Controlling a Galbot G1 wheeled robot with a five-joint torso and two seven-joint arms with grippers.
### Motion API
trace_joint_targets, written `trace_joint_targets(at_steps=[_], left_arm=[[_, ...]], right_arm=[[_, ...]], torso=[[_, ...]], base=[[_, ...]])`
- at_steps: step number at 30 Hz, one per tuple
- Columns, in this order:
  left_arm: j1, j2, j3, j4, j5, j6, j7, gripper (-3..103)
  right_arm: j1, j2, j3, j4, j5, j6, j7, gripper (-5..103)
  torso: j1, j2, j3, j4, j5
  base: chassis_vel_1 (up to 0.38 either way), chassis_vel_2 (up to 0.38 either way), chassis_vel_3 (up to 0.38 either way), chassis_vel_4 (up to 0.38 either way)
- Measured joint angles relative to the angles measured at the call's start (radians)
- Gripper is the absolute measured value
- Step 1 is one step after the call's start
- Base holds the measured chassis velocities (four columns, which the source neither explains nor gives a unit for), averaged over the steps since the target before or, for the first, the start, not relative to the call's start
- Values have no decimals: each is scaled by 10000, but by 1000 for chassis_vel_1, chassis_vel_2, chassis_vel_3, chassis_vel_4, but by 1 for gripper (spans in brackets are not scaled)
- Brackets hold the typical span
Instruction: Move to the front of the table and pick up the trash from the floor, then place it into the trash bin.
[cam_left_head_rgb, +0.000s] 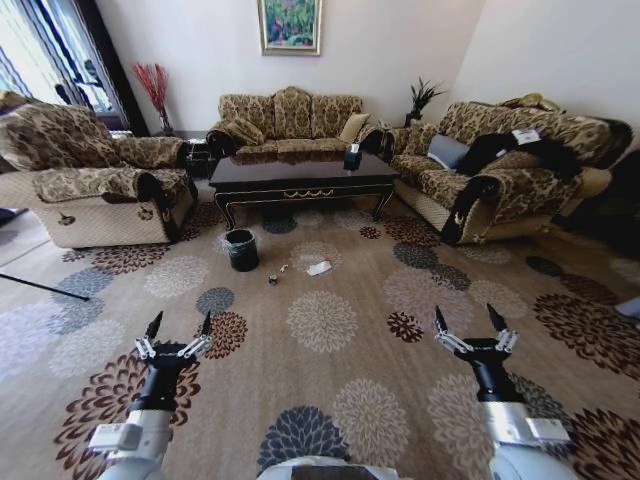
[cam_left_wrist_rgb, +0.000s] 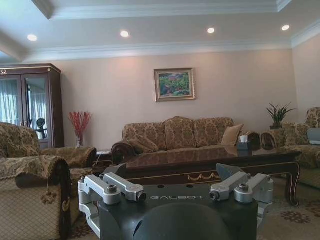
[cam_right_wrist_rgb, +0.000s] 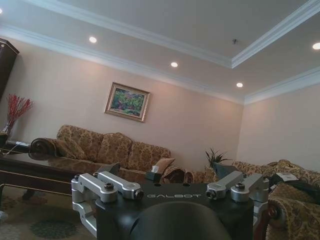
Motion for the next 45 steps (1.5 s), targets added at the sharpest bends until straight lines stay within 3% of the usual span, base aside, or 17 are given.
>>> trace_joint_targets(at_steps=[12, 23, 33, 45], left_arm=[[-244, 480, -114, -233, -291, 215, 0, 100], [-1063, 1458, -1142, 898, -945, 193, 3, 100], [-425, 346, -227, 200, -214, 134, 62, 100], [4, -305, -83, -125, -185, -21, 67, 100]], right_arm=[[70, -739, 736, -266, 386, 27, 5, 100], [74, -911, 1264, -786, 158, 246, 48, 100], [-2, -142, 651, -120, 222, 195, 87, 100], [7, 410, 157, 42, 137, 209, 147, 100]], torso=[[-205, -480, -276, 0, 1], [-375, -934, -559, 0, -1], [-553, -1384, -834, 1, 0], [-720, -1826, -1108, 0, 1]], base=[[0, 0, 0, 0], [0, 0, 0, 0], [0, 0, 0, 0], [0, 0, 0, 0]])
